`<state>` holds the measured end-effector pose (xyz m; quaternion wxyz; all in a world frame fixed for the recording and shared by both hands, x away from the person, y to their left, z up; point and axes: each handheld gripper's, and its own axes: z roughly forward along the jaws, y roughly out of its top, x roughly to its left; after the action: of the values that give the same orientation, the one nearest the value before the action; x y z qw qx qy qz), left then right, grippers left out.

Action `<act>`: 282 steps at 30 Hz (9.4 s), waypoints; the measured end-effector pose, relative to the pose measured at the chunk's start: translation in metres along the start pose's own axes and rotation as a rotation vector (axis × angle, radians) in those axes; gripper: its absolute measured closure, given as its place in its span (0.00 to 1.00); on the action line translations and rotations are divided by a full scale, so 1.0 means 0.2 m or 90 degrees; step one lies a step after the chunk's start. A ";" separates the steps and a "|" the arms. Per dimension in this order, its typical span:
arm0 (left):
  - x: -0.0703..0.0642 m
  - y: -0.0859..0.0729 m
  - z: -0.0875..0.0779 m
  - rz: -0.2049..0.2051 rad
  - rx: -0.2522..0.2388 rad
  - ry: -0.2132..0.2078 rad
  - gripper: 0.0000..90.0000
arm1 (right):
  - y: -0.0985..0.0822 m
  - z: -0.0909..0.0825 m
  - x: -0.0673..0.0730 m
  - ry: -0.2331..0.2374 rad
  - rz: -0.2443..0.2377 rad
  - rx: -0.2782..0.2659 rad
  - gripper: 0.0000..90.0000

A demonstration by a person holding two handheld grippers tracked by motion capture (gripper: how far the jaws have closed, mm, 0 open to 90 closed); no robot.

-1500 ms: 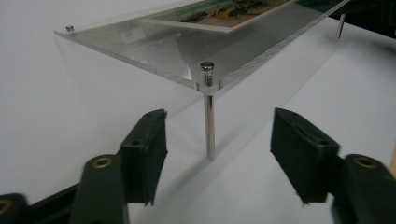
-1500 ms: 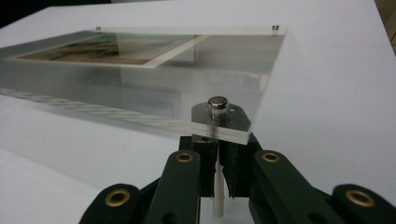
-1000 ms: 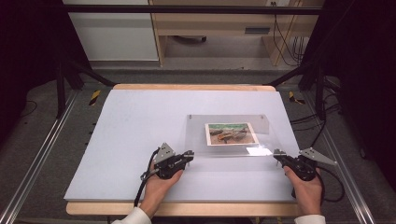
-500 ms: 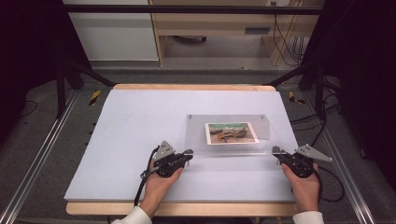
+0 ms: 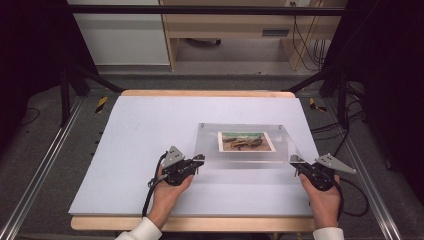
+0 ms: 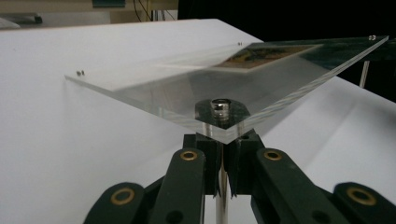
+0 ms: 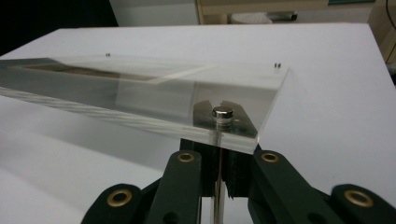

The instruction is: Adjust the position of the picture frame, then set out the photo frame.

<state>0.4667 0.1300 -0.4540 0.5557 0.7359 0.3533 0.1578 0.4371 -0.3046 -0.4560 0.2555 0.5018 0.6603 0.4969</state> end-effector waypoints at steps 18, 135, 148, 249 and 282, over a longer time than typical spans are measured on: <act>0.21 0.09 -0.26 -0.009 -0.038 0.049 0.93 | 0.16 0.14 0.29 0.025 -0.020 -0.019 0.94; 0.46 -0.14 -0.37 0.003 0.123 0.115 0.42 | -0.01 0.38 0.42 0.055 -0.031 0.141 0.41; 0.45 -0.10 -0.44 -0.043 0.095 0.066 0.09 | 0.04 0.29 0.41 0.070 -0.025 0.118 0.13; 0.60 -0.05 -0.20 -0.197 0.095 0.009 0.16 | 0.15 0.59 0.37 0.157 0.126 0.186 0.16; 0.52 -0.03 -0.32 -0.159 0.099 0.043 0.35 | 0.15 0.45 0.41 0.145 0.037 0.161 0.30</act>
<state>0.4971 0.2474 -0.4552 0.5002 0.7213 0.4715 0.0846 0.4949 -0.1927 -0.4484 0.0992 0.4892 0.7275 0.4707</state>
